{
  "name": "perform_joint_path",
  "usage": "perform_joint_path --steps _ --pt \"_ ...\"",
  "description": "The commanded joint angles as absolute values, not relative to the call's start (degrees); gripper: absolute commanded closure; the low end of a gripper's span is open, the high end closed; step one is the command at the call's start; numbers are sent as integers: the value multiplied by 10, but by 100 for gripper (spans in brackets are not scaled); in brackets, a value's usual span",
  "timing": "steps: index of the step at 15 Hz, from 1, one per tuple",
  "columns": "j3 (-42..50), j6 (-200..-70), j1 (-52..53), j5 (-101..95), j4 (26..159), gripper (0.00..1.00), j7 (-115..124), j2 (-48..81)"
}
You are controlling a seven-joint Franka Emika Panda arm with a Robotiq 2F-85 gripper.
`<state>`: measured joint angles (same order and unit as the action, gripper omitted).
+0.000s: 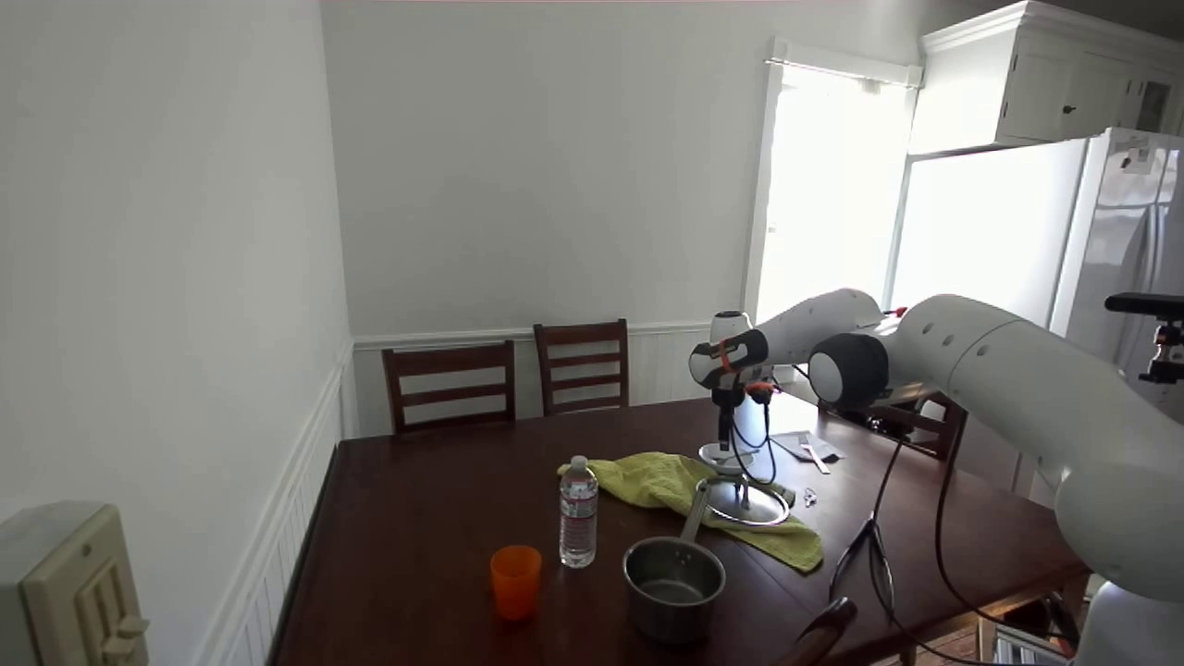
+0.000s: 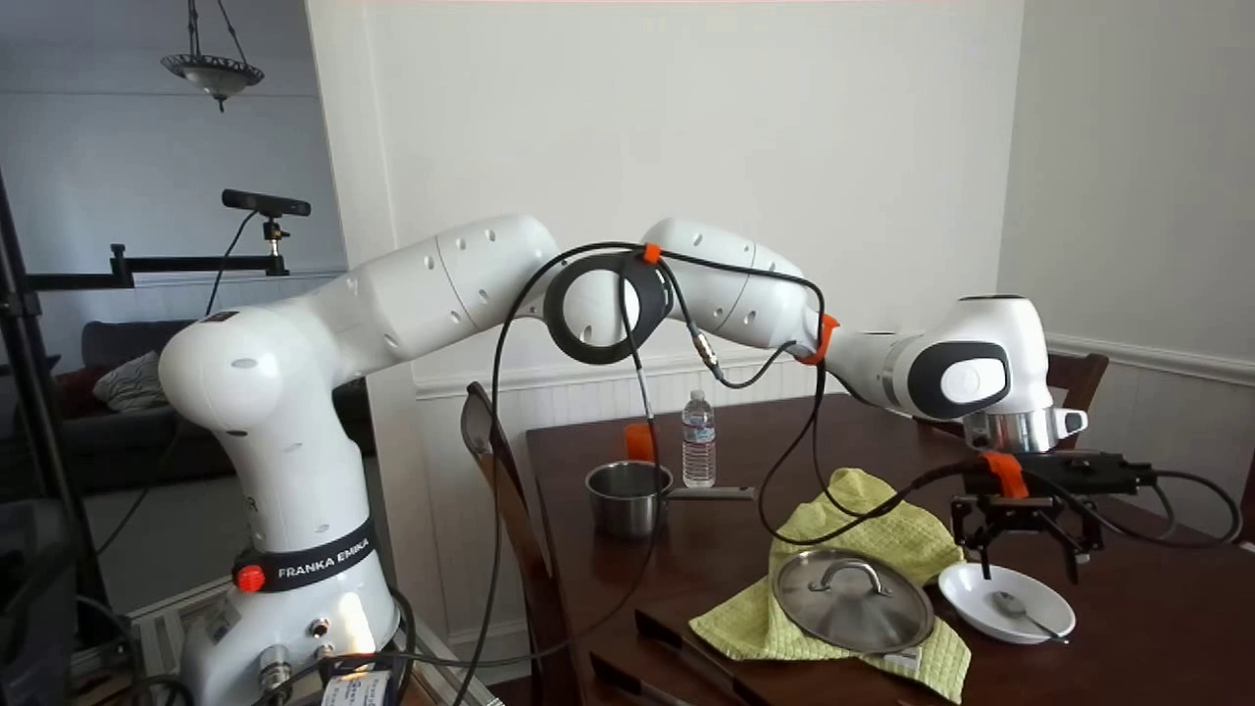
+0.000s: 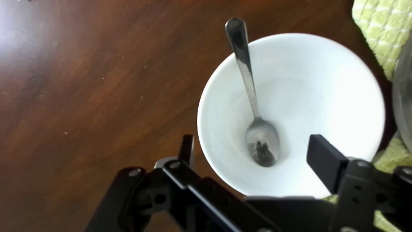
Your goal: Put the spoon in the orange cup
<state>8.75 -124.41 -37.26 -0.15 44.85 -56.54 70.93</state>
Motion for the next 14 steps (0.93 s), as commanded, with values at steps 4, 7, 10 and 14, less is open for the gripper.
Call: perform_joint_path --steps 4,7,10,14 --pt "97 -1261 -368 -8 449 46 -554 732" --pt "100 -1260 -367 -10 444 50 -555 742" --pt "105 -1262 -367 -12 439 46 -553 750" --pt "112 -1268 -365 -11 447 74 -549 747"
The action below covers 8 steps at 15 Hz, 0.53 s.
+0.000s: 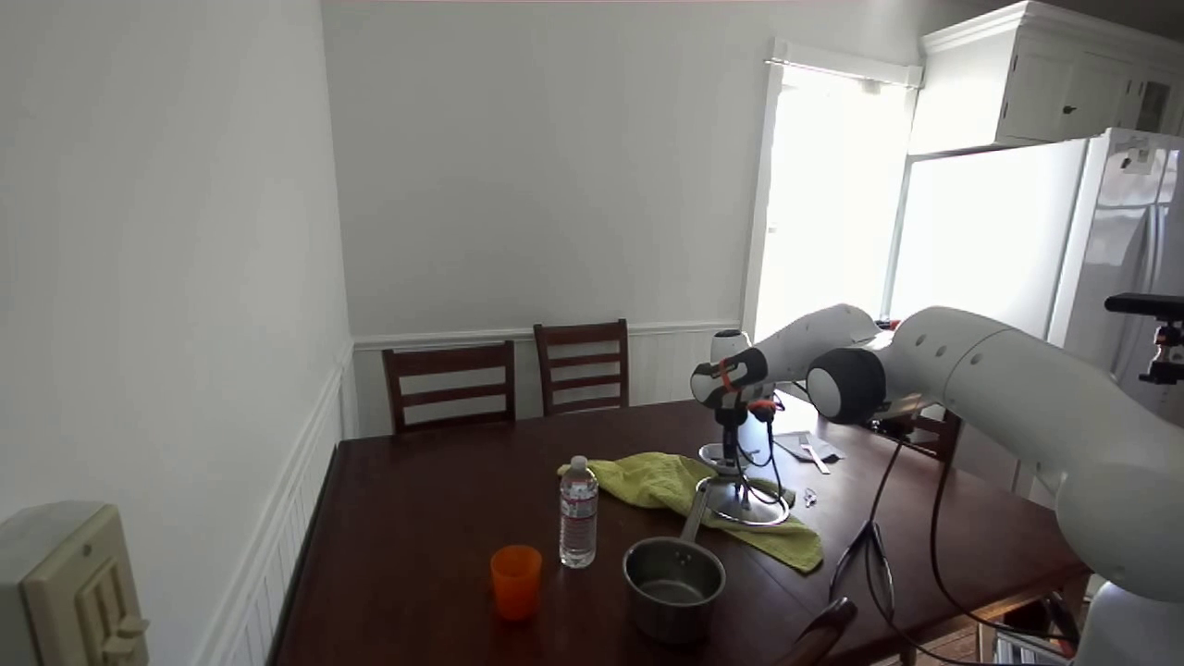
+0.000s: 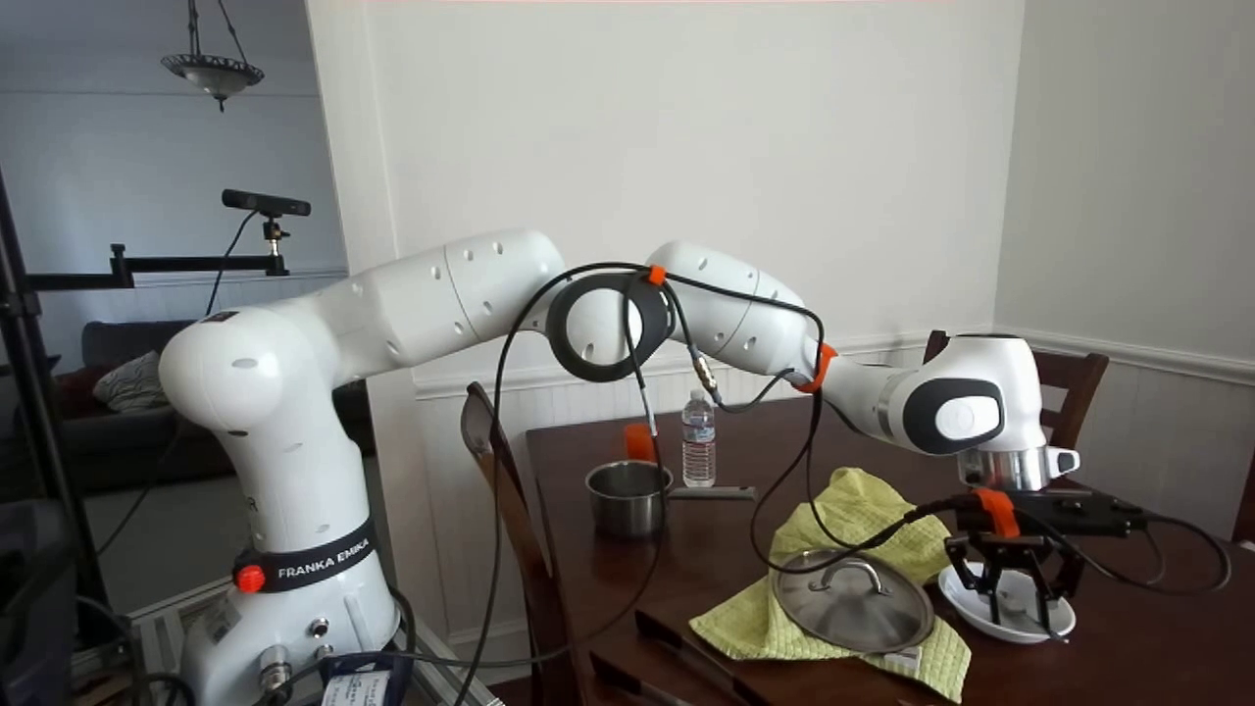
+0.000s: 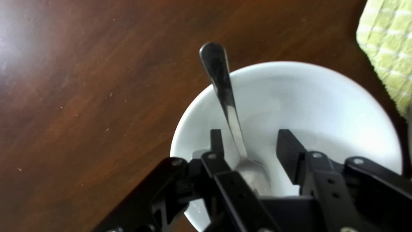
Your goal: Put the spoon in the orange cup
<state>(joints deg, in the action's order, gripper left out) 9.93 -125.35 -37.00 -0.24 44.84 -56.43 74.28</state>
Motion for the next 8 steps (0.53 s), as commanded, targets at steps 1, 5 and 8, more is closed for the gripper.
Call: perform_joint_path --steps 1,5,8 --pt "112 -1268 -364 -10 450 83 -551 744" --pt "118 -1257 -355 -13 479 100 -555 720" --pt "115 -1265 -351 -11 494 98 -574 707"
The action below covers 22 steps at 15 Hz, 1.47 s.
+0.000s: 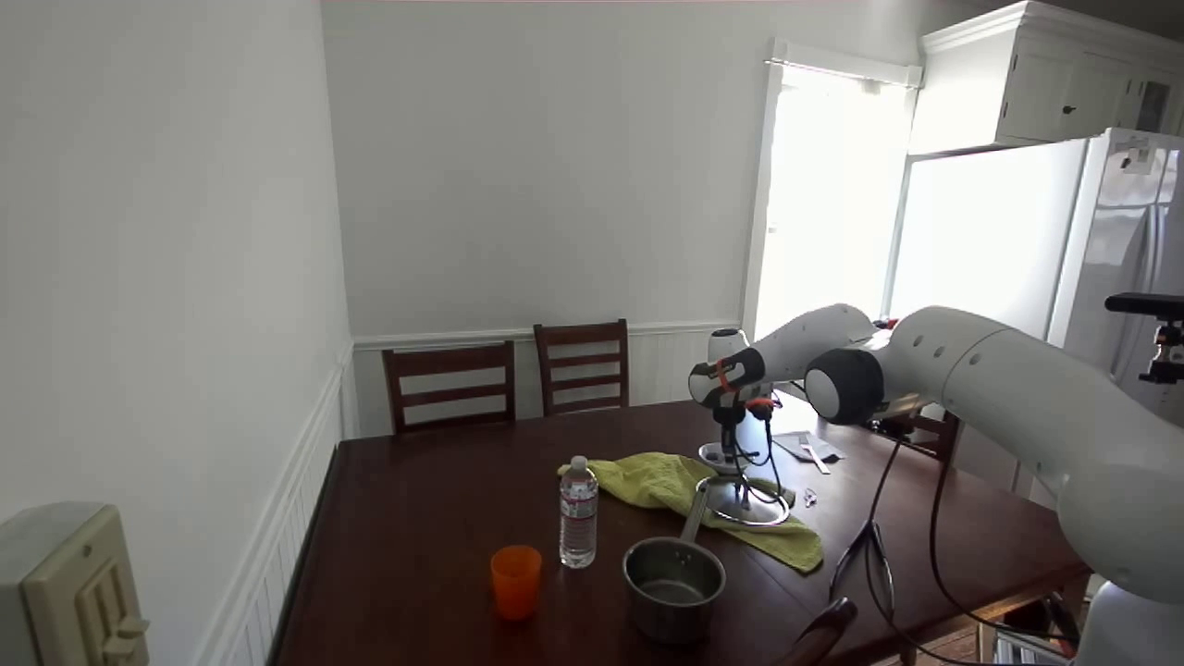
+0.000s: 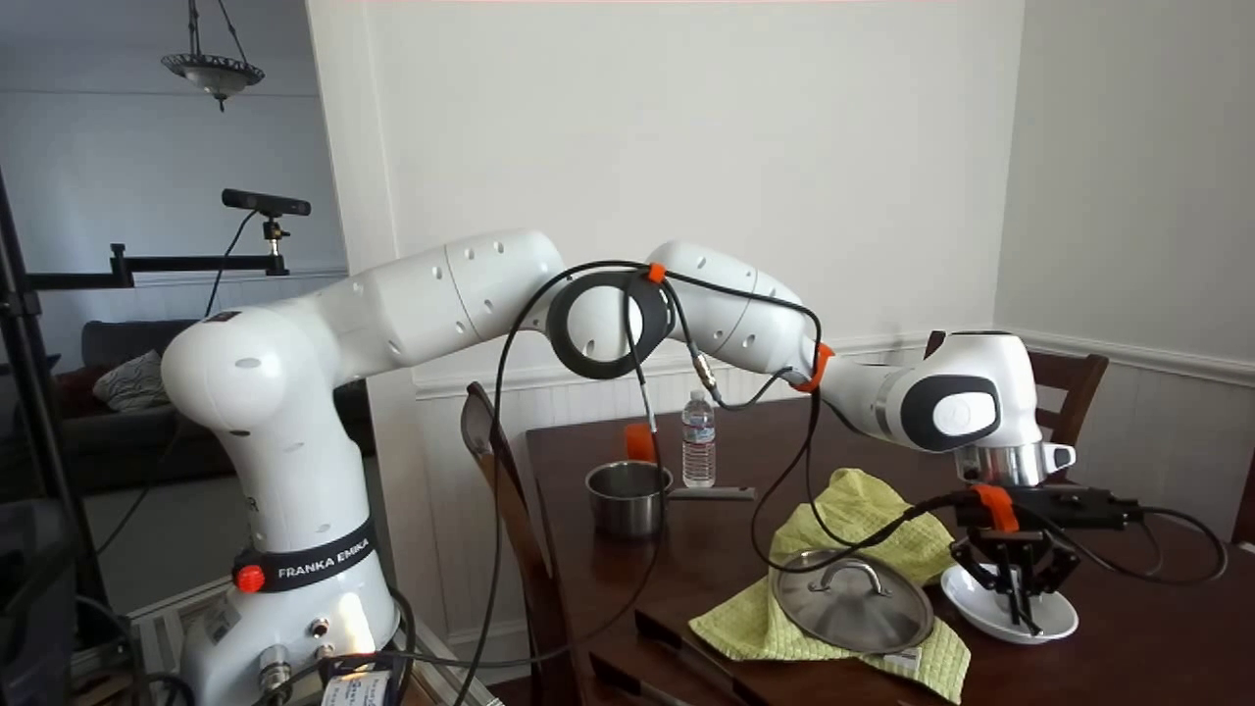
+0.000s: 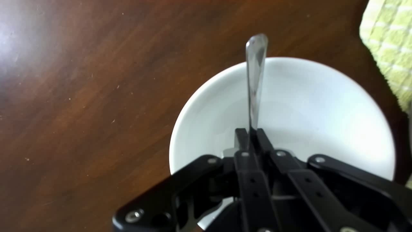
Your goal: Put the spoon in the orange cup
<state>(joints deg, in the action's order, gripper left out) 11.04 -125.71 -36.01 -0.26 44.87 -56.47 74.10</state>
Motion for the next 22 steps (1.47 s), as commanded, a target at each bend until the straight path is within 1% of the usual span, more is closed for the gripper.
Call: perform_joint_path --steps 1,6,9,12,18,22 --pt "117 -1272 -347 -13 505 98 -577 696" --pt "135 -1317 -318 -53 609 98 -641 606" --pt "122 -1315 -307 -70 670 98 -722 550" --pt "115 -1305 -274 -80 737 98 -776 495" --pt "133 -1259 -155 -161 869 98 -796 378" --pt "137 -1215 -66 -287 945 98 -735 306"
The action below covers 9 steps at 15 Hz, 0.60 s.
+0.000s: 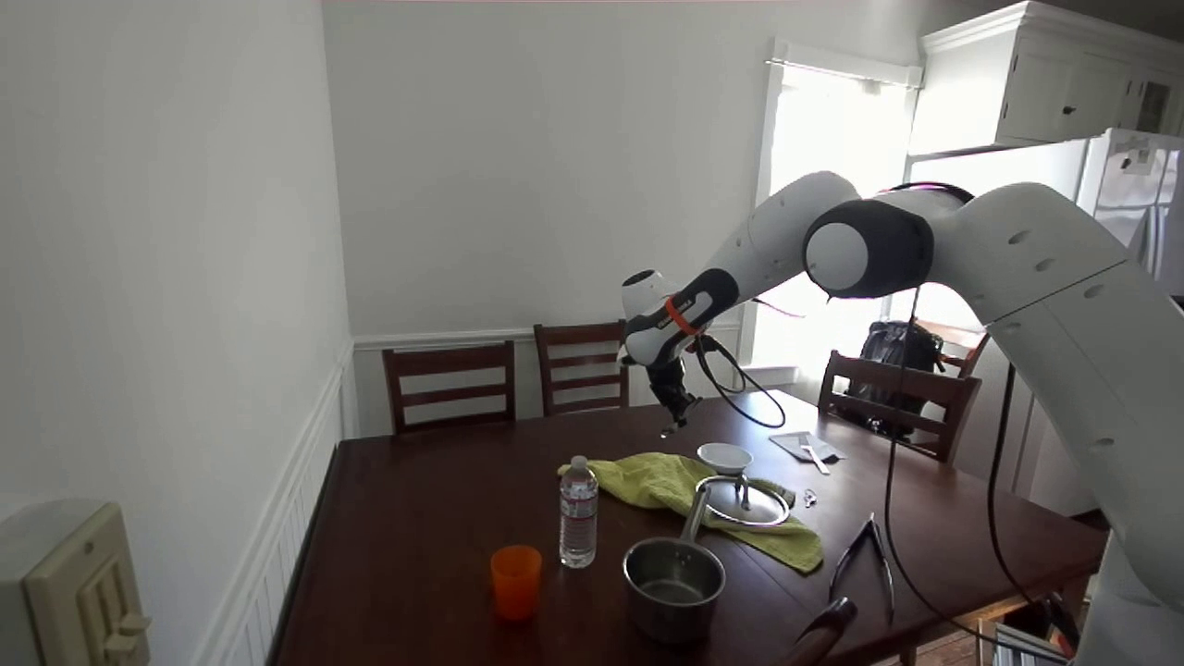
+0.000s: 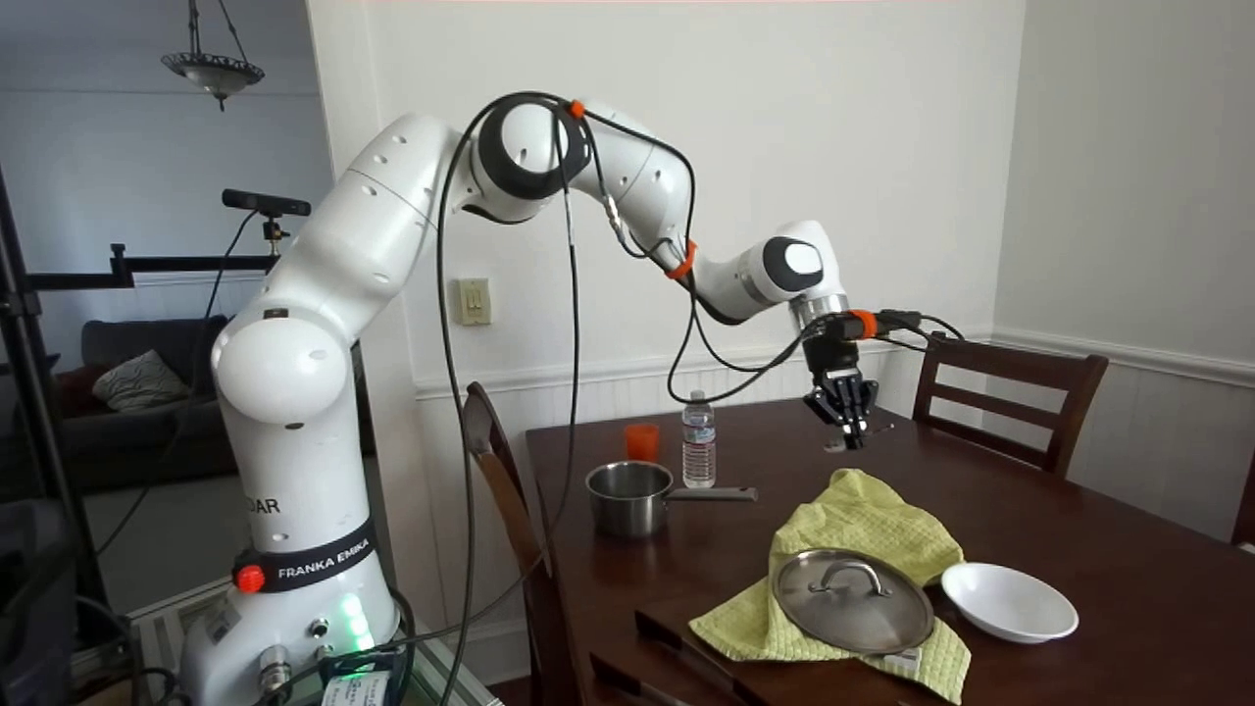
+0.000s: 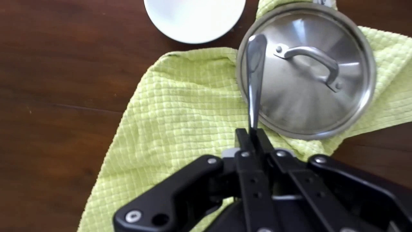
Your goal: Put the spoon in the orange cup
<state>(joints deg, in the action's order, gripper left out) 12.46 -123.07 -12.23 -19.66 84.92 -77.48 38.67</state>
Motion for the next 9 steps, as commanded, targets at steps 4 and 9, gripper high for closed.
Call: perform_joint_path --steps 4,9 --pt "107 -1208 -61 -341 931 93 -730 302" --pt "105 -1212 -53 -382 995 93 -727 234"
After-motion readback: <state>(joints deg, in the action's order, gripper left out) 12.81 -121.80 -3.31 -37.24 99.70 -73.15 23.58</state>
